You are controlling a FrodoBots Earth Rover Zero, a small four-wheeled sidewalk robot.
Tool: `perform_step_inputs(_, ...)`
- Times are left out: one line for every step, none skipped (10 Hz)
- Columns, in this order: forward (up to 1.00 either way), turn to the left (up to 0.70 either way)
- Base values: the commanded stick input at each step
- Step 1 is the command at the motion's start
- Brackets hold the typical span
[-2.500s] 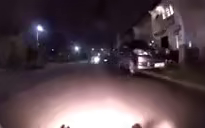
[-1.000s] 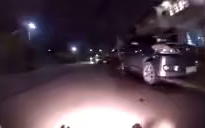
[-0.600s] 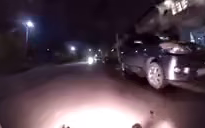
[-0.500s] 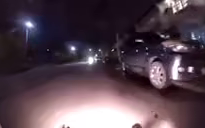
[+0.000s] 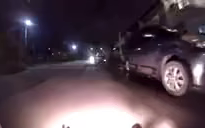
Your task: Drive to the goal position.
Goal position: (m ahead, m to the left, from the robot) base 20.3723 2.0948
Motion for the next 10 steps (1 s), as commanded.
perform_step_inputs(1.0, 0.0)
perform_step_inputs(1.0, 0.0)
perform_step_inputs(1.0, 0.0)
perform_step_inputs(1.0, 0.0)
perform_step_inputs(1.0, 0.0)
perform_step_inputs(1.0, 0.0)
perform_step_inputs(1.0, 0.0)
perform_step_inputs(1.0, 0.0)
perform_step_inputs(1.0, 0.0)
perform_step_inputs(1.0, 0.0)
